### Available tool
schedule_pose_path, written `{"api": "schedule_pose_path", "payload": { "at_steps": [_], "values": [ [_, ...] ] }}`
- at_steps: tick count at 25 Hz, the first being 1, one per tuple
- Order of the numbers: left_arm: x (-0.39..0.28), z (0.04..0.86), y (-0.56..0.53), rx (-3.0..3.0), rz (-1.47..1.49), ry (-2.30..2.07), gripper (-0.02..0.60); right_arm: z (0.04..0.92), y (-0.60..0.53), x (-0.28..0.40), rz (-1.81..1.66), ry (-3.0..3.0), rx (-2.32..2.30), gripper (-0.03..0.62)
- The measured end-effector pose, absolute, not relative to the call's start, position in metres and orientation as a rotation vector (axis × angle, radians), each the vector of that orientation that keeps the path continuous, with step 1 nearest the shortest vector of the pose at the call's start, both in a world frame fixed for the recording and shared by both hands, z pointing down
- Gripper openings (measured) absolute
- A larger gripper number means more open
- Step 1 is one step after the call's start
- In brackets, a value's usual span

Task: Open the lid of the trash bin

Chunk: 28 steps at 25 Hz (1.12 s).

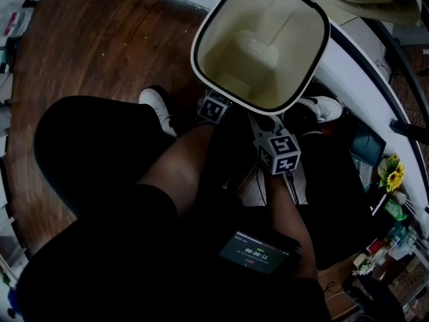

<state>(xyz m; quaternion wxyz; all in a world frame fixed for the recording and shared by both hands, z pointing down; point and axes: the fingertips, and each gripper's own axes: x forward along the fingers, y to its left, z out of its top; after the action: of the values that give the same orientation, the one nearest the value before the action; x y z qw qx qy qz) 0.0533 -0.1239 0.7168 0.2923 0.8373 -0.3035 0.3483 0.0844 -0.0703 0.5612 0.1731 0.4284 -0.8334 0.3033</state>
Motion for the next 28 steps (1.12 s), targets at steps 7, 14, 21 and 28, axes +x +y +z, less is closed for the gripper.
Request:
{"api": "schedule_pose_path", "payload": {
  "at_steps": [7, 14, 21, 28],
  "values": [
    [0.0533, 0.7168, -0.1221, 2.247, 0.93, -0.806, 0.008, 0.5615, -0.0682, 0.0819, 0.865, -2.363, 1.203, 0.015],
    [0.0523, 0.7219, -0.1189, 2.253, 0.913, -0.796, 0.008, 0.5626, -0.0693, 0.0838, 0.86, -2.364, 1.212, 0.017],
    [0.0539, 0.7194, -0.1201, 2.271, 0.9, -0.803, 0.008, 0.5621, -0.07, 0.085, 0.871, -2.365, 1.229, 0.015],
    [0.0532, 0.7152, -0.1203, 2.281, 0.893, -0.81, 0.009, 0.562, -0.0717, 0.0853, 0.863, -2.367, 1.24, 0.015]
  ]
}}
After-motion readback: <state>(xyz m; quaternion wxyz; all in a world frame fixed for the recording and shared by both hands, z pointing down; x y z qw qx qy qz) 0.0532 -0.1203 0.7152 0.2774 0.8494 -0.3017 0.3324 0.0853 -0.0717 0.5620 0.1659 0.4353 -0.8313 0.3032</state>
